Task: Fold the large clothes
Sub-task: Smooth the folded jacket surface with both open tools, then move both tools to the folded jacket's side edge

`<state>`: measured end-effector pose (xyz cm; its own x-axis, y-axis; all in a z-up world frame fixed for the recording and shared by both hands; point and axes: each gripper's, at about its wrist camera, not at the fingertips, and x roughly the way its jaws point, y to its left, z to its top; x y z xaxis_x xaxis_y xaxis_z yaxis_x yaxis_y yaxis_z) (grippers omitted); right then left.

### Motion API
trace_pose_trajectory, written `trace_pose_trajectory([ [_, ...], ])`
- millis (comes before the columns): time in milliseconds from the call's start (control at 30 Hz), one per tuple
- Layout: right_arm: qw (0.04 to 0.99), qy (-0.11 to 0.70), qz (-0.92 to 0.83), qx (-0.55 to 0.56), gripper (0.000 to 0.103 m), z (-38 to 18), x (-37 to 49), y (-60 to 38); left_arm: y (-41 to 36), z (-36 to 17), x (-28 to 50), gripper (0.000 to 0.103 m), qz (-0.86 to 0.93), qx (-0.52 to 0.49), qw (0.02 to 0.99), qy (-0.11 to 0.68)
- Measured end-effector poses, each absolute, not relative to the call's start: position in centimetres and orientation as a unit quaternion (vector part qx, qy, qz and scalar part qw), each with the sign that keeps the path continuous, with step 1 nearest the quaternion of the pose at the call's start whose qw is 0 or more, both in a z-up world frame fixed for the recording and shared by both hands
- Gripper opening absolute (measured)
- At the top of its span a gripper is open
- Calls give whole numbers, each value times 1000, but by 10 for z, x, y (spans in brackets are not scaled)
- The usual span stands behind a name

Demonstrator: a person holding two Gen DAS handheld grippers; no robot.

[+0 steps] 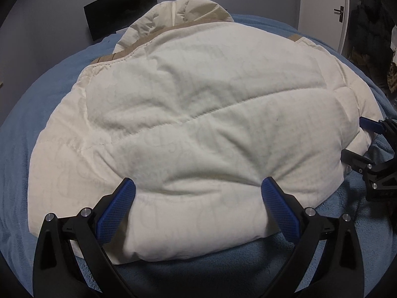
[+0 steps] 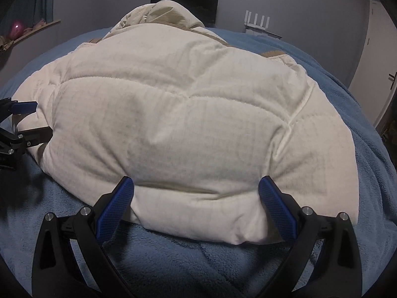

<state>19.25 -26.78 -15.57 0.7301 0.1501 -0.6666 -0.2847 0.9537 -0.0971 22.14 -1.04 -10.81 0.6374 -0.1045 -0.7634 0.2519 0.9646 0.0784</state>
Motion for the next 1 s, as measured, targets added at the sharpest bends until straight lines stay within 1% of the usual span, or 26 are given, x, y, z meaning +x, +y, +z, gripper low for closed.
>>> trace_pose_trajectory([
  [133, 930, 337, 120, -88, 97, -145, 187, -269, -9, -105, 222, 98, -101, 85, 899, 417],
  [233, 947, 291, 114, -71, 96, -127, 179, -283, 1, -87, 223, 97, -106, 65, 902, 414],
  [300, 954, 284, 84, -56, 96, -118, 186, -300, 16, -71, 225, 97, -99, 41, 912, 396],
  [400, 954, 295, 43, -29, 96, -115, 201, -327, 50, -55, 235, 96, -60, 1, 922, 383],
  [500, 947, 320, 19, -2, 97, -124, 215, -352, 91, -58, 249, 96, -7, -41, 918, 395],
  [533, 942, 334, 19, 9, 97, -129, 220, -359, 100, -65, 253, 96, 5, -44, 913, 406],
  [600, 937, 346, 32, 35, 97, -129, 225, -368, 106, -81, 262, 98, 21, -13, 900, 435],
  [667, 939, 338, 35, 42, 97, -116, 230, -373, 111, -79, 267, 97, 7, -16, 899, 438],
  [767, 945, 321, 57, 41, 97, -92, 244, -383, 128, -57, 283, 97, -30, -42, 904, 425],
  [900, 936, 340, 90, 32, 97, -78, 276, -392, 152, -38, 316, 97, -72, -32, 901, 427],
  [1000, 927, 362, 96, 23, 97, -81, 303, -398, 167, -45, 336, 95, -73, -29, 896, 437],
])
